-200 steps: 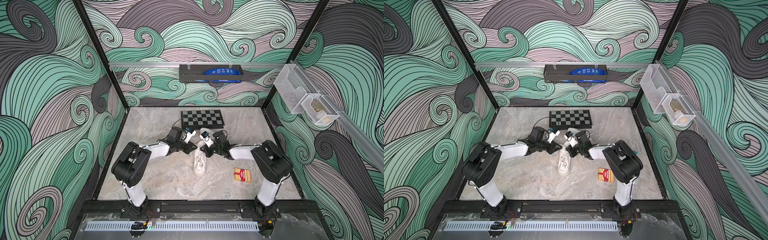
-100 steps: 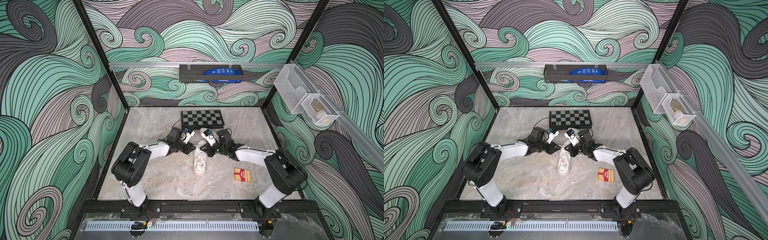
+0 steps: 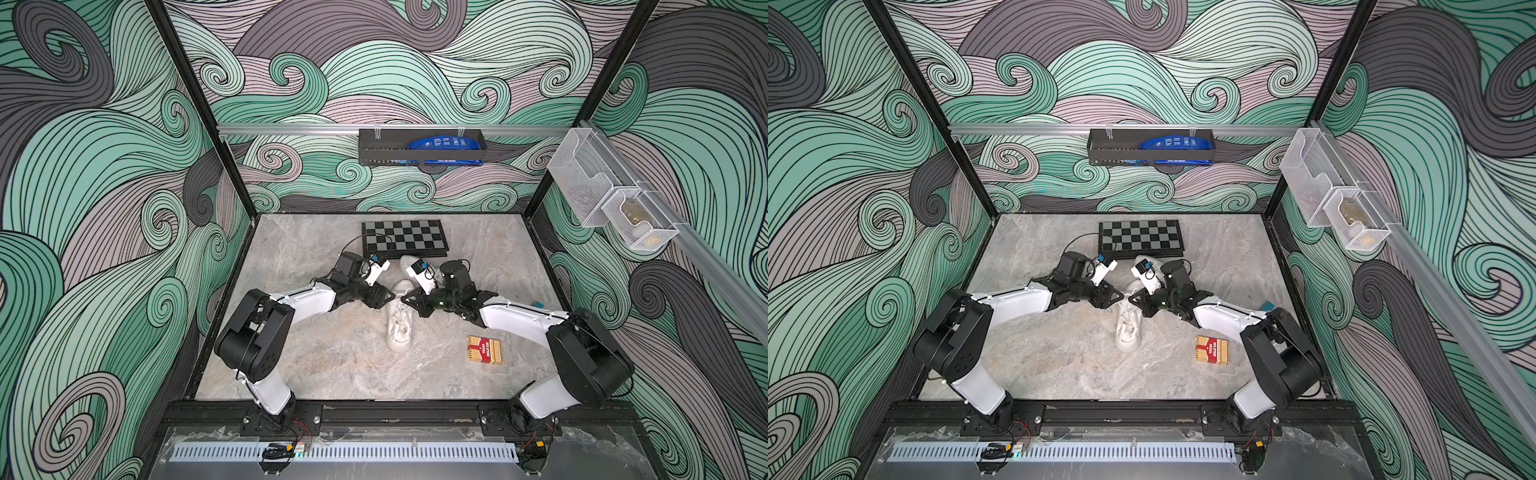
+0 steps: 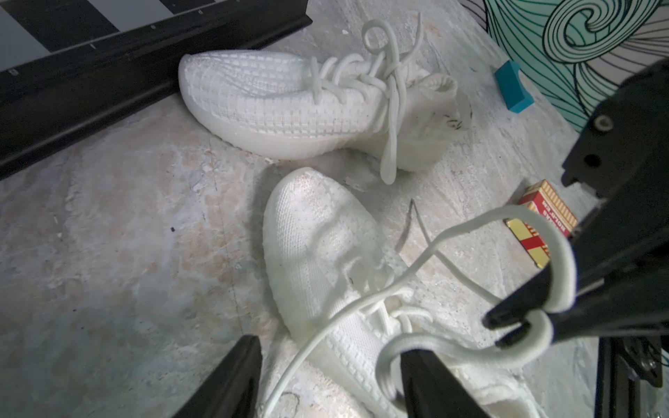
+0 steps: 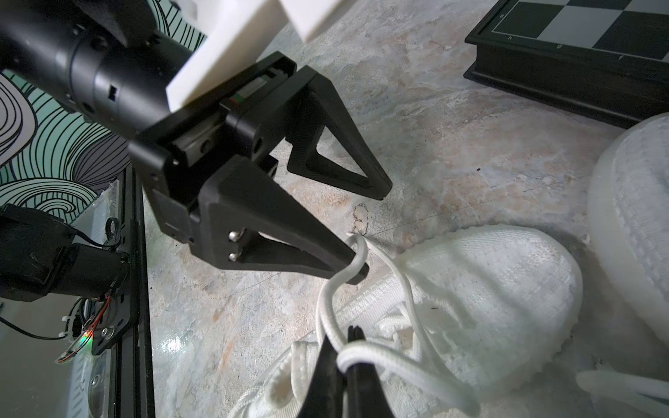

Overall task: Tie the shoes
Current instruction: Tie the shoelace on the shoe.

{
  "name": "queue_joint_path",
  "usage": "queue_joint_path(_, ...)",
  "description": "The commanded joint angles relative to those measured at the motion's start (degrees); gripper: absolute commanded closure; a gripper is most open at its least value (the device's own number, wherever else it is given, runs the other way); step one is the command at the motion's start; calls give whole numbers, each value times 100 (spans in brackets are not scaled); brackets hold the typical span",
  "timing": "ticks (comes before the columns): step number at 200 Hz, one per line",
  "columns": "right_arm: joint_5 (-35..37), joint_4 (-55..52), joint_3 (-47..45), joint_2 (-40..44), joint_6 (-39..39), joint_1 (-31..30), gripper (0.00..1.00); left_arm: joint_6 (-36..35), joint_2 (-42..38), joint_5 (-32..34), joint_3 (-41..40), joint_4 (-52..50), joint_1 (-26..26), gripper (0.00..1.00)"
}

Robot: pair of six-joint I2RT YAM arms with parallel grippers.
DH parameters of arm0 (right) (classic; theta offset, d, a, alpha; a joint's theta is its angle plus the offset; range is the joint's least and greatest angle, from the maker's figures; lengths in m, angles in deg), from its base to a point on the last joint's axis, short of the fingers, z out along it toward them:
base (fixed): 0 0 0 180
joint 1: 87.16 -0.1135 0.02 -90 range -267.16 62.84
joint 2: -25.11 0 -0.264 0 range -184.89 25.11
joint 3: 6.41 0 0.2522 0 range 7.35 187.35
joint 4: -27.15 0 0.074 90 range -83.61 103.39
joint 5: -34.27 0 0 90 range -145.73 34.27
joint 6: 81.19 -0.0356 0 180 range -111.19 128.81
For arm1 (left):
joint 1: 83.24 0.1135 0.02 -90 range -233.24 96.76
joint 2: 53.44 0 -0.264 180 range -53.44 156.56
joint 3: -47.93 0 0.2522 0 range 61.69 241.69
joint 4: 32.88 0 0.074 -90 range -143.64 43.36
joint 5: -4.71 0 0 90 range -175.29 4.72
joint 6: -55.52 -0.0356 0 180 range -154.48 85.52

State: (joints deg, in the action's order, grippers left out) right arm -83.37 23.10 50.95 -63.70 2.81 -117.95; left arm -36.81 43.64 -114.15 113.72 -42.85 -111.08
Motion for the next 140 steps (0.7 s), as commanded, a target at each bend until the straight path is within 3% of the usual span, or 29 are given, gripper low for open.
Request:
queue_joint_path(1,45,-18,28,-130,20,31,100,-432,254,-354,343,-109,15,34)
queue_joint_path(23,116,25,113,-218,22,40,100,-651,548,-697,532,-300,4,32)
queue_joint_path(74,139,158,192,-421,-42,49,100,-814,917,-798,691,-288,2,35)
queue_joint_path(124,160,232,132,-454,-100,72,100,-863,1151,-974,690,-290,-46,52)
queue_joint_path(140,162,265,105,-459,-112,75,100,-860,1221,-895,720,-311,-70,62)
